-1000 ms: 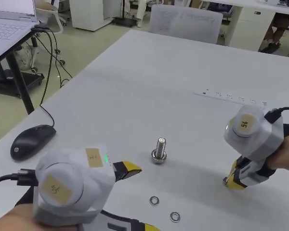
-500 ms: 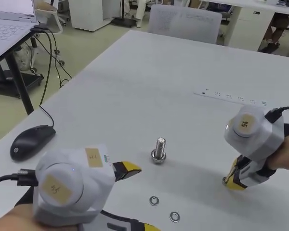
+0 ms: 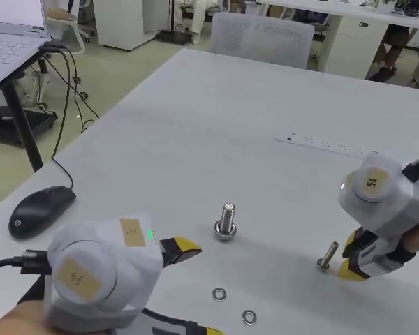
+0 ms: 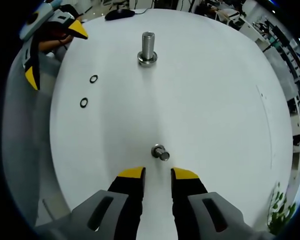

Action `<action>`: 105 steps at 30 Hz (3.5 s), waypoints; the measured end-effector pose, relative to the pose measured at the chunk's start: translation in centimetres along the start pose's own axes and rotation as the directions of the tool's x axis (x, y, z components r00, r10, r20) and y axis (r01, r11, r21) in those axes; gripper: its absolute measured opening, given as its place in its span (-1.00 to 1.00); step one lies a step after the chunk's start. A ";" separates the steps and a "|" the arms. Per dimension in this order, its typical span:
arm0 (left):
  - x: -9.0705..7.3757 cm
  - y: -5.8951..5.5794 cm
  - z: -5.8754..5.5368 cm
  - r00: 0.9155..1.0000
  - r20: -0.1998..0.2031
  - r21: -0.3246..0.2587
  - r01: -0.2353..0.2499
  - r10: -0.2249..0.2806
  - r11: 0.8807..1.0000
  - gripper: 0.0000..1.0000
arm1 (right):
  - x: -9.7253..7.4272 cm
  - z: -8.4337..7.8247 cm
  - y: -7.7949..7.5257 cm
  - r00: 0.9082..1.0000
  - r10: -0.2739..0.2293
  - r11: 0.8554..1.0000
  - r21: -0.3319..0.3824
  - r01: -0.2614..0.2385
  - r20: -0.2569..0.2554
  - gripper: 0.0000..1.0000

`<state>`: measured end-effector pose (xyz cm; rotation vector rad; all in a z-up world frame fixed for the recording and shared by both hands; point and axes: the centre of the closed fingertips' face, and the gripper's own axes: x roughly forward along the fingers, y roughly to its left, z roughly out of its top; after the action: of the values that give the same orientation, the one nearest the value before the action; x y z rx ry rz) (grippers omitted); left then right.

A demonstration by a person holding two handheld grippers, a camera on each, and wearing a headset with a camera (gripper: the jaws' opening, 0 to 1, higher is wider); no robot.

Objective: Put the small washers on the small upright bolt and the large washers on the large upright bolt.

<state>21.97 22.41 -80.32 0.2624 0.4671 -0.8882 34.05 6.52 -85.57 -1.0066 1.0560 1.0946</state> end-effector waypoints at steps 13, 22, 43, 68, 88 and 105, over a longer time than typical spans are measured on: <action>-0.1 0.0 0.2 1.000 0.007 0.005 0.000 0.000 1.000 0.38 | -0.7 0.1 3.5 1.000 0.026 0.999 -0.026 -0.026 -0.002 -0.56; -0.3 0.0 0.4 1.000 0.014 0.010 -0.009 0.009 1.000 0.38 | -0.3 2.3 6.9 0.997 0.070 0.993 -0.098 -0.068 0.013 -0.56; -0.6 -0.3 0.3 0.999 0.011 0.010 -0.033 0.033 0.999 0.38 | 1.8 8.3 11.6 0.988 0.149 0.955 -0.265 -0.135 0.030 -0.57; -0.6 -0.5 0.2 0.999 0.013 -0.004 -0.033 0.033 0.999 0.37 | 3.2 9.4 12.6 0.988 0.154 0.943 -0.299 -0.144 0.008 -0.59; -0.6 -0.5 0.2 0.999 0.019 -0.008 -0.032 0.032 0.999 0.35 | 3.3 9.5 12.4 0.990 0.144 0.945 -0.298 -0.134 0.012 -0.72; -0.6 -0.4 0.2 0.999 0.020 -0.007 -0.030 0.030 1.000 0.35 | 3.3 9.6 12.2 0.987 0.154 0.956 -0.259 -0.140 0.037 -0.74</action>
<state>21.35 22.49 -79.85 0.2540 0.4466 -0.8592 23.90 18.45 -88.08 -1.1067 0.9719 1.4006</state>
